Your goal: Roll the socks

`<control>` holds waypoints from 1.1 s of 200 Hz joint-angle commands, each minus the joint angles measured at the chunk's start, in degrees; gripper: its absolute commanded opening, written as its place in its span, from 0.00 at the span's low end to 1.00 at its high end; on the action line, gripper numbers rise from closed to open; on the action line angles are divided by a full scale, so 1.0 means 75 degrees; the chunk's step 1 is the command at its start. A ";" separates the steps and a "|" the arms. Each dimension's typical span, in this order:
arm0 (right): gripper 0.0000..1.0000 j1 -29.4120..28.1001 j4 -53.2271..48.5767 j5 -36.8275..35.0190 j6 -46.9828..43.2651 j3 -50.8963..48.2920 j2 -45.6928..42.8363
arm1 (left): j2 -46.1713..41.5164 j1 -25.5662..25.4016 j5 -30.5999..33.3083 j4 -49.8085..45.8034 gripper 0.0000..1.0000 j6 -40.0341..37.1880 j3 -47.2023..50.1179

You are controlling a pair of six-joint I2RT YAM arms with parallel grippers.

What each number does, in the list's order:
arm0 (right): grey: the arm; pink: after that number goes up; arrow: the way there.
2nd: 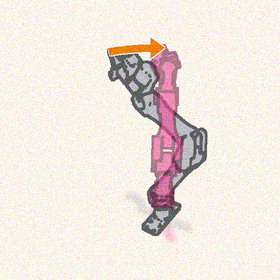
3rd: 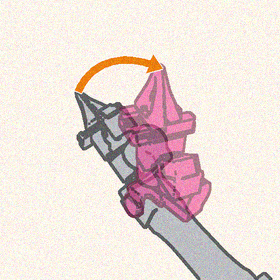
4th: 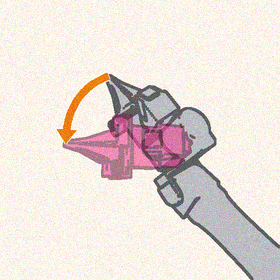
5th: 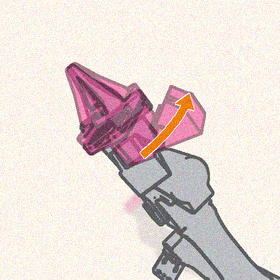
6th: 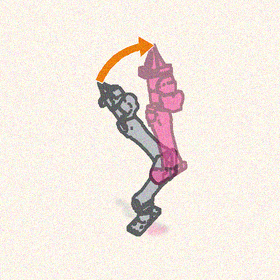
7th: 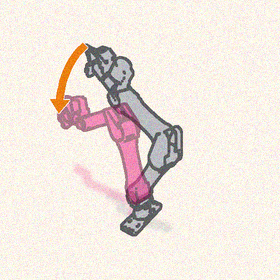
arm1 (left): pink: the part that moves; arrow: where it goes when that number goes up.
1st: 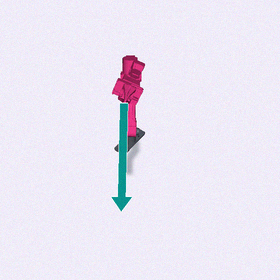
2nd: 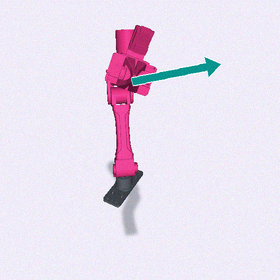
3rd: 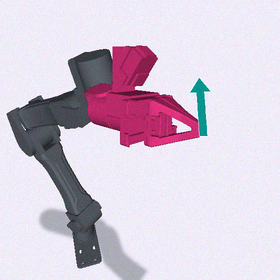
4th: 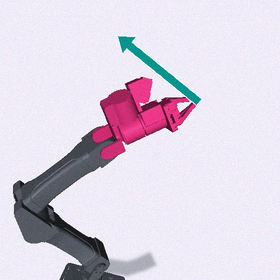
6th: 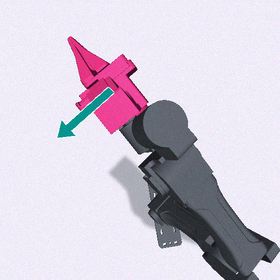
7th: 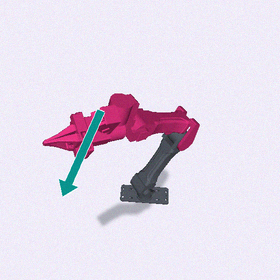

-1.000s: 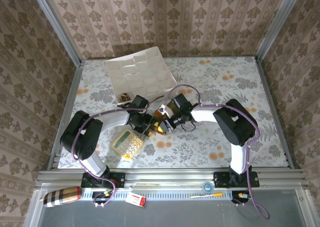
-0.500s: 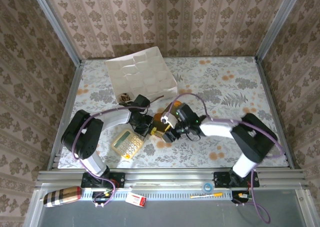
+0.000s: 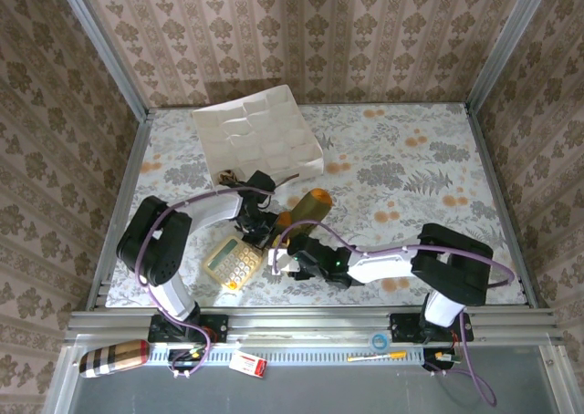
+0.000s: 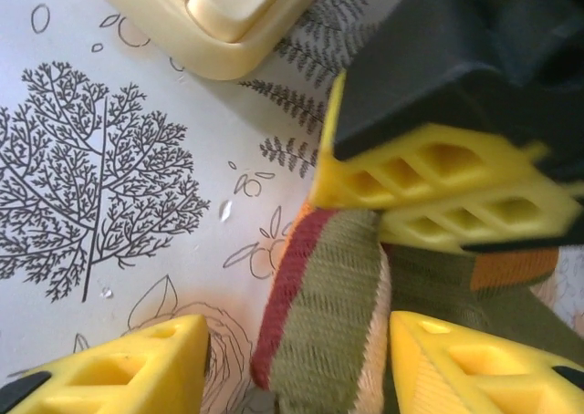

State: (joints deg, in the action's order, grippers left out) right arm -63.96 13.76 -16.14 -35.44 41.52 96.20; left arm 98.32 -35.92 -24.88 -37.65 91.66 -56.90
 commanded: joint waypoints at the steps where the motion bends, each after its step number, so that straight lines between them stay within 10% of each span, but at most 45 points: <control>1: 0.49 -0.0061 0.0139 -0.0689 -0.0481 0.0372 0.0335 | 0.0319 0.0008 0.0331 -0.0665 0.00 -0.0128 0.0038; 51: 0.00 0.0078 -0.0340 -0.0605 0.0090 0.0789 0.0707 | 0.0213 0.0060 0.0257 -0.0508 0.00 -0.0268 0.0079; 67: 0.00 0.0326 -0.0921 -0.0050 0.0774 0.0890 0.0577 | -0.0010 0.0112 0.0426 -0.0463 0.00 -0.0543 -0.0008; 113: 0.00 0.1706 -0.2264 0.3603 0.2718 0.0913 0.0551 | -0.0935 0.0394 0.0803 -0.0275 0.41 -0.1520 -0.0136; 220: 0.00 0.3609 -0.3638 0.6278 0.4174 0.1540 0.1880 | -0.1201 -0.0003 0.0555 0.1790 0.38 -0.1651 0.0798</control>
State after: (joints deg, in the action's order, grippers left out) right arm -38.50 -1.58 31.03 -7.44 54.61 105.49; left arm 88.40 -35.57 -20.36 -25.93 80.27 -52.14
